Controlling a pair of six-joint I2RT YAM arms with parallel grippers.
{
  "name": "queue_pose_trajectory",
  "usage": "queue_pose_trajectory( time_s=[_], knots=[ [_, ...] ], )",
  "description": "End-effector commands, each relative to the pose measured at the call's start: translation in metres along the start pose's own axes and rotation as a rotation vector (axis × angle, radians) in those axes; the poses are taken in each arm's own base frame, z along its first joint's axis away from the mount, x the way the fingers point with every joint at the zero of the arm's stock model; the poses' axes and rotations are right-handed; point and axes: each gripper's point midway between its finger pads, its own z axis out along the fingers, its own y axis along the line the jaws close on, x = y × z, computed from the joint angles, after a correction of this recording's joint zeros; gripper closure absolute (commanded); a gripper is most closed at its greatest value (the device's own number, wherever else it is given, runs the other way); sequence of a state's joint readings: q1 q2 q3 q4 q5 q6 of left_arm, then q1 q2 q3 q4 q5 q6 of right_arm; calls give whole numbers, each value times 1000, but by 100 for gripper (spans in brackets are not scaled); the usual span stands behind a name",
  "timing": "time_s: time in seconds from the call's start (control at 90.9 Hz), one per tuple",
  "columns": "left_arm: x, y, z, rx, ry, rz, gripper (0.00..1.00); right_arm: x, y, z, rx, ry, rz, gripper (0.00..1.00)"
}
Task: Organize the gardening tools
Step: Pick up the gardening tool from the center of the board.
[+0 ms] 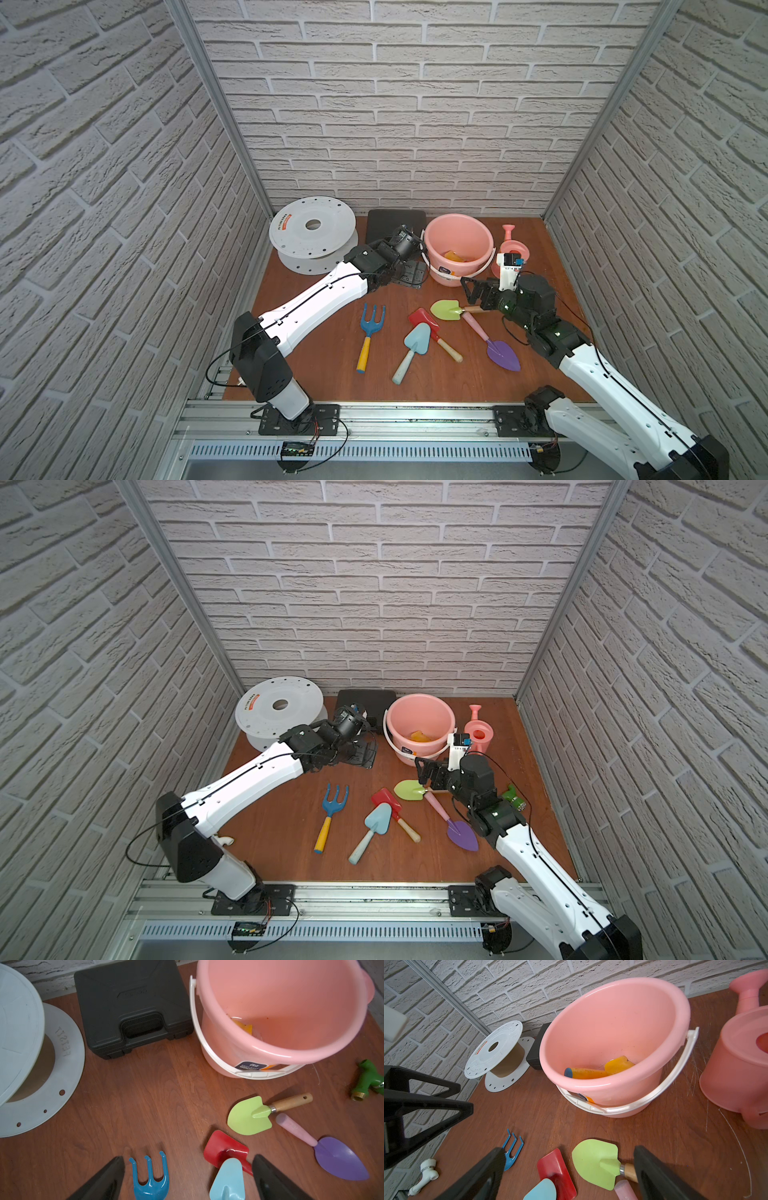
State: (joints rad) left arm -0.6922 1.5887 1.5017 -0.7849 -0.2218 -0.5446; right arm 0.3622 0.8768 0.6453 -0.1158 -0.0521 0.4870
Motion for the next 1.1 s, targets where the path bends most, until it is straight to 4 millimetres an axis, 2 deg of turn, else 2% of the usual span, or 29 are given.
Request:
queue_pose_trajectory(
  time_s=[0.0, 0.154, 0.264, 0.473, 0.605, 0.737, 0.847, 0.913, 0.968, 1.045, 1.089],
  knots=[
    [36, 22, 6, -67, 104, -25, 2, -6, 15, 0, -44, -5, -17, 1],
    [79, 41, 4, -104, 196, -38, 2, -6, 18, 1, -50, -3, -28, 1],
    [102, 53, -1, -125, 228, -55, 2, -4, 18, 3, -44, 3, -31, 1],
    [138, 67, -4, -145, 285, -84, 2, -2, 17, 5, -35, 9, -37, 1],
    [168, 72, 0, -155, 362, -106, 6, -2, 18, 5, -34, 12, -43, 1],
    [200, 76, 5, -184, 462, -96, 17, -1, 20, 6, -40, 17, -45, 1],
    [214, 75, 11, -207, 517, -71, 29, 0, 21, 6, -40, 21, -48, 1],
    [222, 71, 17, -209, 547, -59, 33, 0, 21, 5, -38, 19, -49, 1],
    [229, 66, 23, -208, 572, -48, 40, -1, 21, 5, -38, 17, -51, 1],
    [241, 61, 32, -212, 611, -38, 42, 0, 22, 4, -38, 18, -53, 1],
    [245, 60, 37, -213, 626, -35, 46, -1, 22, 4, -40, 17, -53, 1]
  ],
)
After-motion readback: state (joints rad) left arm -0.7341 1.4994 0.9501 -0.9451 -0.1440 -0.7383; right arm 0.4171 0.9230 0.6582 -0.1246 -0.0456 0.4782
